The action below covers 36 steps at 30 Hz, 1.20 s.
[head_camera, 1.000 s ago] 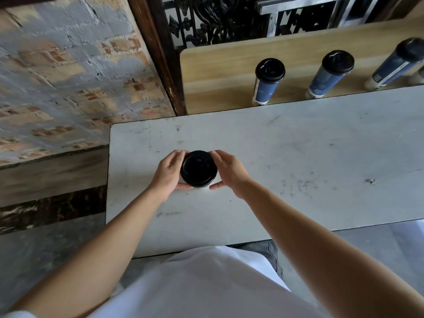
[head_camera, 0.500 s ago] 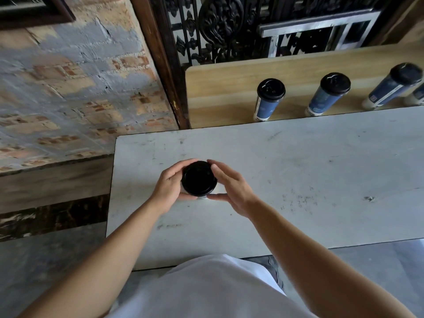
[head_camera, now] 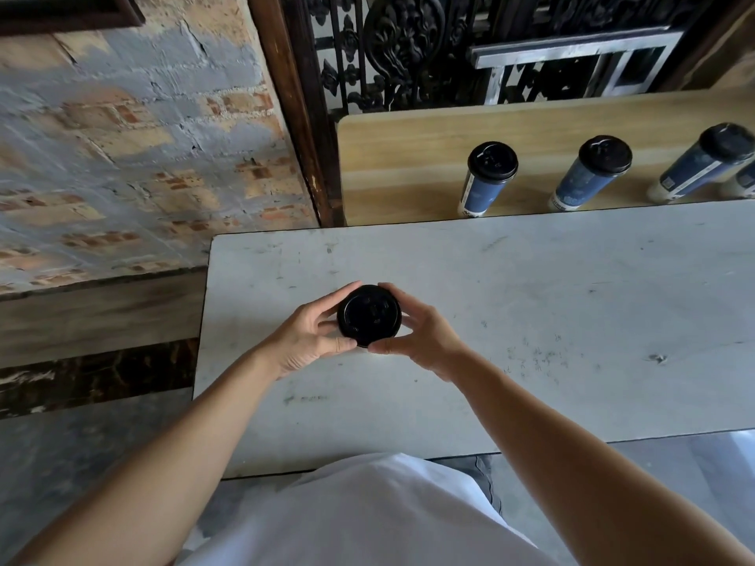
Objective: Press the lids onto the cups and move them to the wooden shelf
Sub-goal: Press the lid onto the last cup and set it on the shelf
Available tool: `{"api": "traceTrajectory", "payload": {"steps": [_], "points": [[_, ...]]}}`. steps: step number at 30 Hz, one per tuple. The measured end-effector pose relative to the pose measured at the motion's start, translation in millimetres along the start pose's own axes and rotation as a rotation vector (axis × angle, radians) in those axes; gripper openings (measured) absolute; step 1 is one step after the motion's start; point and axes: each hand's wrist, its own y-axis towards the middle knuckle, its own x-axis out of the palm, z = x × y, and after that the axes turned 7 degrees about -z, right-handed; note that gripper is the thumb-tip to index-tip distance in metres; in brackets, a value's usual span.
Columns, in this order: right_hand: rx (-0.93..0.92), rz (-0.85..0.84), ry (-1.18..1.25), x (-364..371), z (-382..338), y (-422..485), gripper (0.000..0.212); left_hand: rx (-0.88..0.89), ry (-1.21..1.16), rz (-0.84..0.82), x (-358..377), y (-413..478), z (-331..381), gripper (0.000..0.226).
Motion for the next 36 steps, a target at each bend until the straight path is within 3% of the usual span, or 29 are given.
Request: {"api": "traceTrajectory", "payload": {"steps": [5,9,13,16,18,20,22,24,26,29,33,36], "points": [[0.042,-0.034,0.116,-0.8,1.0,-1.9,0.088,0.010,0.013,-0.007,-0.9,2.6,-2.0,0.085],[0.061,-0.039,0.051,7.6,12.1,-2.0,0.099,0.053,-0.156,0.022,3.4,7.6,-14.9,0.084],[0.113,0.087,-0.039,14.9,20.0,7.4,0.088,0.097,-0.214,0.094,19.4,17.3,-30.7,0.085],[0.140,0.128,-0.026,4.6,17.6,18.5,0.076,0.137,-0.165,0.127,23.7,26.6,-39.8,0.069],[0.185,0.129,-0.003,-3.4,9.0,25.3,0.078,0.094,-0.178,0.297,24.9,34.0,-42.7,0.049],[0.211,0.120,0.002,-13.2,-1.4,33.1,0.078,0.031,0.018,0.578,23.8,44.3,-54.4,0.046],[0.225,0.123,-0.021,-20.2,-10.8,41.0,0.074,-0.054,0.438,0.779,23.0,53.7,-79.1,0.056],[0.238,0.125,-0.044,-25.5,-18.5,50.2,0.071,-0.225,0.756,0.812,33.2,64.1,-103.9,0.062],[0.253,0.115,-0.090,-30.6,-24.8,60.5,0.068,-0.326,0.834,0.771,51.1,77.0,-120.2,0.071],[0.263,0.079,-0.336,-41.4,-32.1,74.6,0.067,-0.390,0.820,0.805,75.2,99.7,-125.9,0.080],[0.208,-0.075,-1.010,-72.2,-42.7,92.6,0.083,-0.412,0.821,0.942,93.2,121.5,-128.4,0.077],[0.130,-0.168,-1.506,-94.6,-61.7,107.0,0.082,-0.420,0.841,1.024,96.0,131.5,-136.2,0.078]]}}
